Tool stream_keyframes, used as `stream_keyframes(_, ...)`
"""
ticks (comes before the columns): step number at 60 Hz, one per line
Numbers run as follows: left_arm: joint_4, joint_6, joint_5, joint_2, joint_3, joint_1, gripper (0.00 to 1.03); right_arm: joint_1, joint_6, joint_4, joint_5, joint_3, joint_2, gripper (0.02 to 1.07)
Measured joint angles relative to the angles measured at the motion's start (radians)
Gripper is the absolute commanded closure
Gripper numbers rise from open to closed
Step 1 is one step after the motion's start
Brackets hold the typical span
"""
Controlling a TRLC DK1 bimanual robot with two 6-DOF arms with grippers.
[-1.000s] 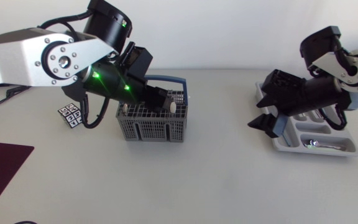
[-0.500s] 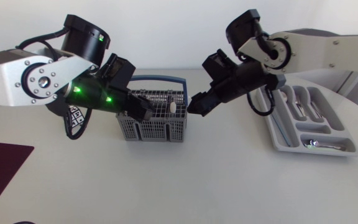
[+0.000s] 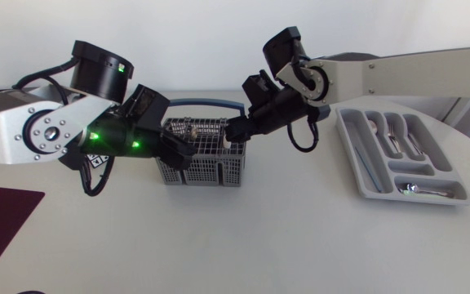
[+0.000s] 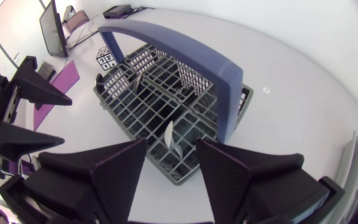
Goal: Transfer all utensils from the basket to the drawer tray.
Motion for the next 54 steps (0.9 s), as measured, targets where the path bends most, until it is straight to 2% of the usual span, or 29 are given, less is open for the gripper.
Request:
stream_keyframes(3, 0.007, 0.004, 0.001, 0.0, -0.008, 0.0, 0.42, 0.005, 0.013, 0.011, 0.007, 0.0, 0.01, 0.53)
stream_keyframes(9, 0.037, 0.011, 0.003, -0.001, -0.031, 0.0, 0.42, 0.018, 0.034, 0.031, 0.021, 0.0, 0.031, 0.6)
stream_keyframes(21, 0.089, 0.026, 0.003, -0.008, -0.081, 0.0, 0.42, 0.035, 0.061, 0.103, 0.035, 0.0, 0.042, 0.8)
stream_keyframes(36, 0.126, 0.029, 0.003, -0.012, -0.109, 0.0, 0.42, 0.036, 0.064, 0.107, 0.066, 0.002, 0.082, 0.8)
stream_keyframes(44, 0.133, 0.029, 0.003, -0.012, -0.109, 0.0, 0.42, 0.038, 0.065, 0.107, 0.072, 0.002, 0.084, 0.97)
stream_keyframes(54, 0.134, 0.029, 0.003, -0.012, -0.116, 0.0, 0.42, 0.045, 0.064, 0.107, 0.072, 0.002, 0.084, 1.01)
